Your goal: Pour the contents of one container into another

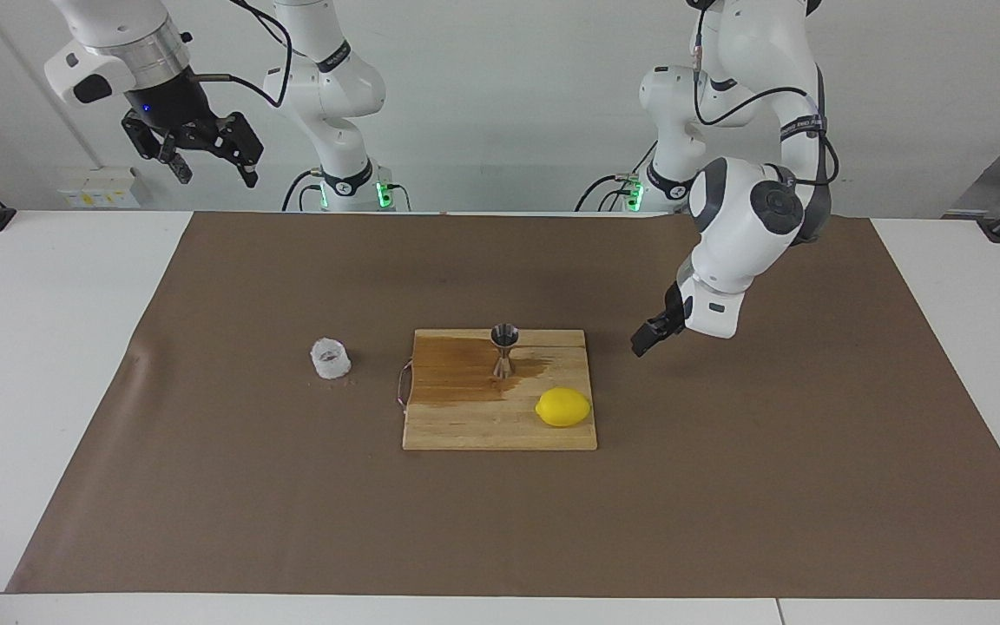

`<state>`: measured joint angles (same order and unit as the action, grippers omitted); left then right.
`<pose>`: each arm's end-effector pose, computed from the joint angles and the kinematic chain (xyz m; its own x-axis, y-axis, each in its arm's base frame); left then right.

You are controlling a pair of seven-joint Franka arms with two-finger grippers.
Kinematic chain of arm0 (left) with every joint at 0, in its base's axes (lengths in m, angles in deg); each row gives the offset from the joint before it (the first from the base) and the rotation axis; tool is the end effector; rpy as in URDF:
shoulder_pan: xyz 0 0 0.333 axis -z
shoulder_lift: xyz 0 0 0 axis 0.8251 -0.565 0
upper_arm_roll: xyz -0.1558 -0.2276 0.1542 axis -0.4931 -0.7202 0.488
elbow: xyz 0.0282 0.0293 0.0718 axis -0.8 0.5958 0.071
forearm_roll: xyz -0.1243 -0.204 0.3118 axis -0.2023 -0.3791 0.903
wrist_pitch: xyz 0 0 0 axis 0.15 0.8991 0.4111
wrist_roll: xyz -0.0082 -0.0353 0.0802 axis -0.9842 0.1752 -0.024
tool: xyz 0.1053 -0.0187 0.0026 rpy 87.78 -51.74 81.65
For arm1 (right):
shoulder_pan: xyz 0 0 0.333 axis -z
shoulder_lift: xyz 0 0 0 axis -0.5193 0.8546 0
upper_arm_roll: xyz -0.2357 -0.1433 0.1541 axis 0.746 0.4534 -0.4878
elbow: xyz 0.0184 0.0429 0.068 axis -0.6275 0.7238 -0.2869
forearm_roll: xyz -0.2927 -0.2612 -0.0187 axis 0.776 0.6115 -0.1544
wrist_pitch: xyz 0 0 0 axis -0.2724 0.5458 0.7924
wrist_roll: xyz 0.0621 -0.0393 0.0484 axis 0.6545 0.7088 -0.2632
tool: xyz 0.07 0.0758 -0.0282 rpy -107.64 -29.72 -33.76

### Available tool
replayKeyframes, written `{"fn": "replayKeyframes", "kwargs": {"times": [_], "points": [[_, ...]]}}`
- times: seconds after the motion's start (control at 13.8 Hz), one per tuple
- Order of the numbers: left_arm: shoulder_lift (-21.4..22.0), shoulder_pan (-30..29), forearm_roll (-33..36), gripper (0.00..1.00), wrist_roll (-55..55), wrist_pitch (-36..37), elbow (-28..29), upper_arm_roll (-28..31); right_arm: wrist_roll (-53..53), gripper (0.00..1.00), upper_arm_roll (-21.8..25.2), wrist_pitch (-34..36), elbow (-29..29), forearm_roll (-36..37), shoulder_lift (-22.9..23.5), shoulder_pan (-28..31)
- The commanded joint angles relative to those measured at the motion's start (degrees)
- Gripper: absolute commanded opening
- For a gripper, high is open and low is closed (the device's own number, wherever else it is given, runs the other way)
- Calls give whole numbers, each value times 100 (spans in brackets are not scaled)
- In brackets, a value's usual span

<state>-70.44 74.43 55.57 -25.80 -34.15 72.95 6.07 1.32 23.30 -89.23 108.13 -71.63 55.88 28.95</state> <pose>0.5695 -0.1871 0.4150 0.9187 0.3869 -0.0794 0.3931 -0.9152 0.0889 0.5045 -0.0147 0.6785 0.9913 -0.1152 -0.0644 -0.1170 -0.9928 -0.0252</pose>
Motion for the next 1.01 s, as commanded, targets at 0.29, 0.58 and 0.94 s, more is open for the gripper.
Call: {"fn": "replayKeyframes", "kwargs": {"times": [0.29,0.58,0.94], "points": [[209,-571,361,100,-3027,1061,-910,123,-149,100,-16,626,136,-130,-220,84],[1113,-1214,422,100,-4173,1616,-736,131,-979,100,-25,661,162,-139,-272,84],[1291,-1267,836,100,-4148,1837,-1015,131,-3676,100,1,-823,1567,-130,-808,102]]}}
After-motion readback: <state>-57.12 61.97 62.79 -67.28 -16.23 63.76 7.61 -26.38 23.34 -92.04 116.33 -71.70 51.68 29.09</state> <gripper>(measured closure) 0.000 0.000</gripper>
